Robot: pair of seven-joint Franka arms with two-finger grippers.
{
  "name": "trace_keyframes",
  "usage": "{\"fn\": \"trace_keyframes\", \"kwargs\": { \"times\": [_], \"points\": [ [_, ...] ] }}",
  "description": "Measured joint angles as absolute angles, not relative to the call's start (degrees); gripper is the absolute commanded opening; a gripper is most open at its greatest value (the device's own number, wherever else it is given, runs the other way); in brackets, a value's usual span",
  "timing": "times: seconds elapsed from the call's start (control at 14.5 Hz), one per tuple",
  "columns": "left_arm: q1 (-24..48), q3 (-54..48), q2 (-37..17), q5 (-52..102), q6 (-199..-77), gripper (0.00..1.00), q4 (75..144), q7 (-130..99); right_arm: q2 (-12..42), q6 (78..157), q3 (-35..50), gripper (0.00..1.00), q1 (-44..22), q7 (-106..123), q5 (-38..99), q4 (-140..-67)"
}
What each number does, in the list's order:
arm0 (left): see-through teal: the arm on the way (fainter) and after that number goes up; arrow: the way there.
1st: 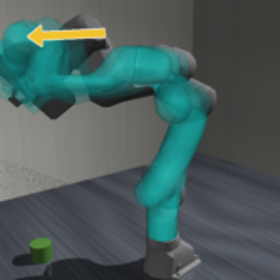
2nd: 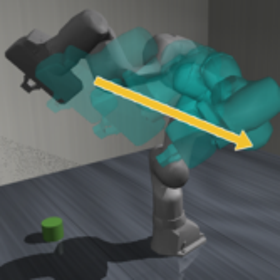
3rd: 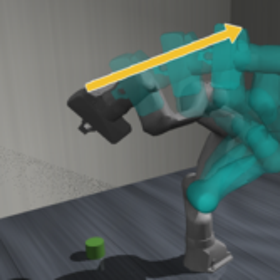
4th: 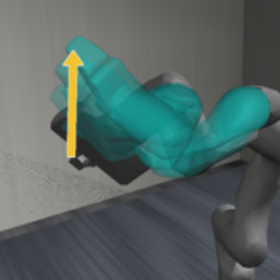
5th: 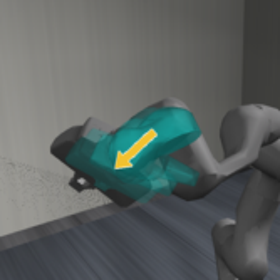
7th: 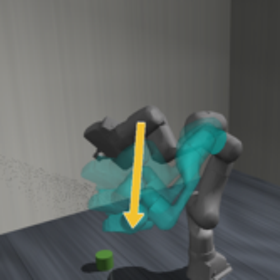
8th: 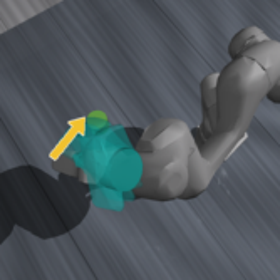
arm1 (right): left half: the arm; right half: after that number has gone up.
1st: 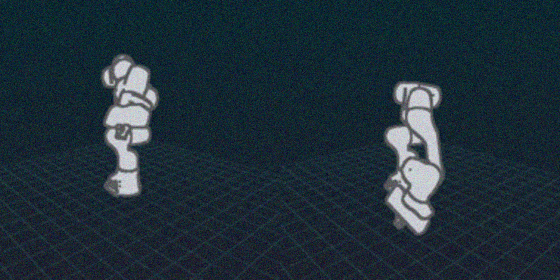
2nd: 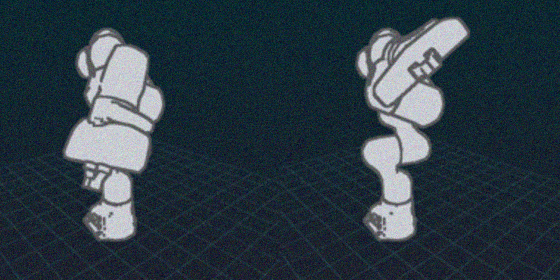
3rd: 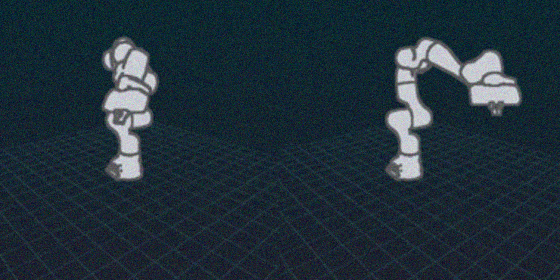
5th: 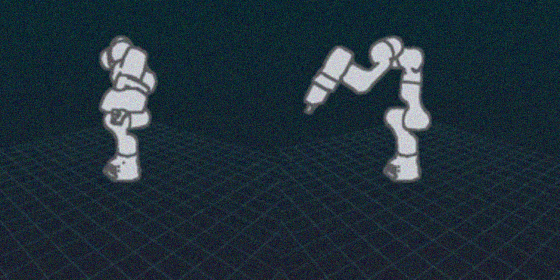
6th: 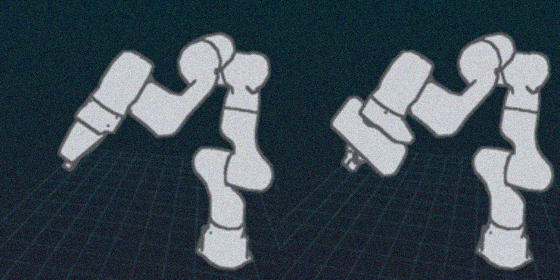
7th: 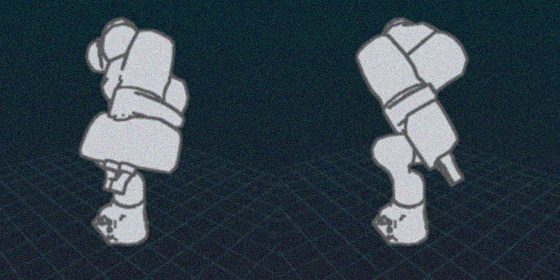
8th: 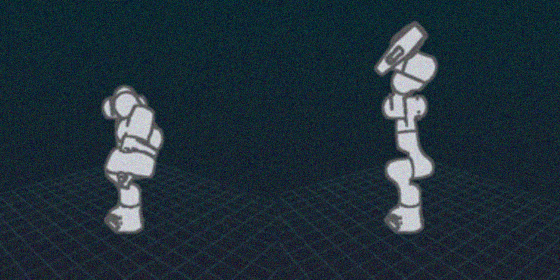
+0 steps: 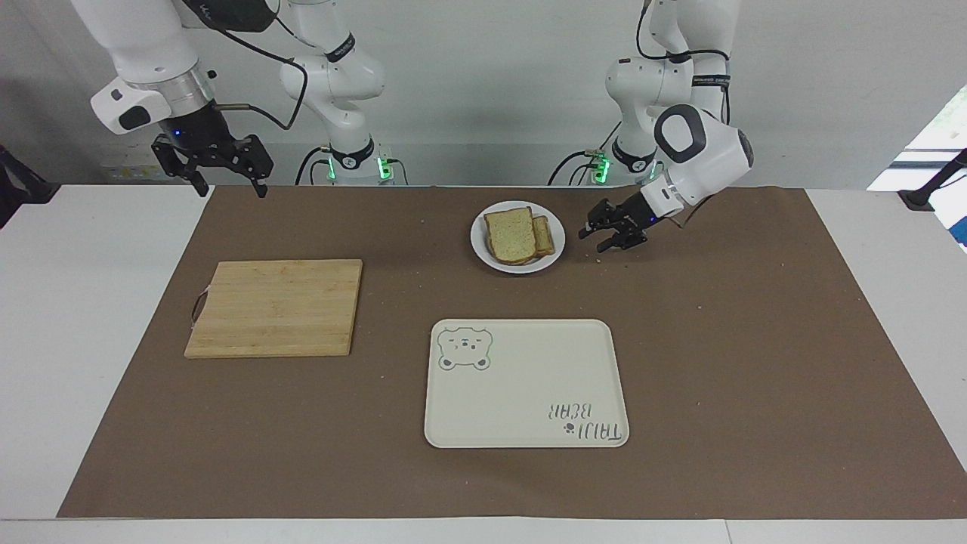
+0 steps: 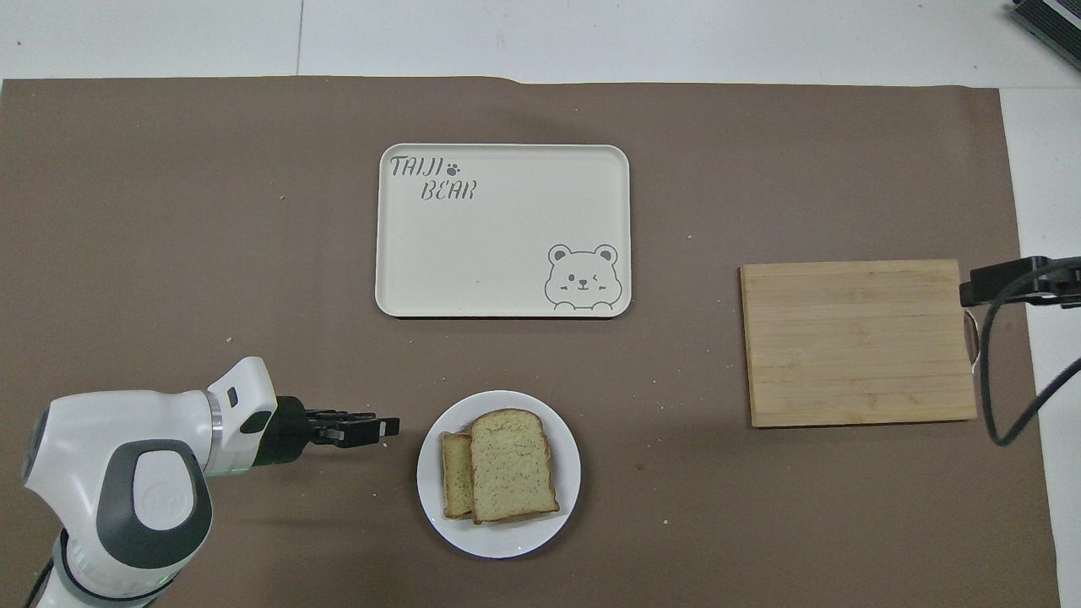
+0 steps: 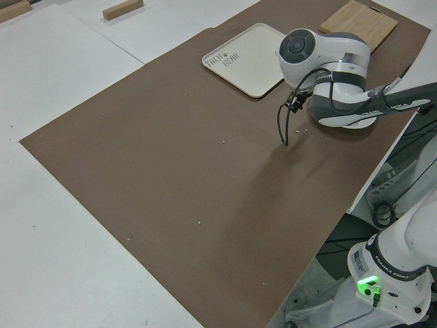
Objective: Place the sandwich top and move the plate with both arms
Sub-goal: 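Grip the white plate rim with the left gripper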
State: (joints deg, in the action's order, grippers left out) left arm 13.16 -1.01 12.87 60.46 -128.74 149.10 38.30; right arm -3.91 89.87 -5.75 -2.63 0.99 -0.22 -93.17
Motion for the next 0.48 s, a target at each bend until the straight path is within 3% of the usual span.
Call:
{"fn": "trace_keyframes", "kwargs": {
  "times": [0.48],
  "points": [
    [13.19, -1.03, 10.79, 71.31, -128.93, 0.33, 151.92, 48.9, -4.06, 89.23, -5.75, 1.0, -2.63, 1.52, -0.22, -93.18]
  ]
}}
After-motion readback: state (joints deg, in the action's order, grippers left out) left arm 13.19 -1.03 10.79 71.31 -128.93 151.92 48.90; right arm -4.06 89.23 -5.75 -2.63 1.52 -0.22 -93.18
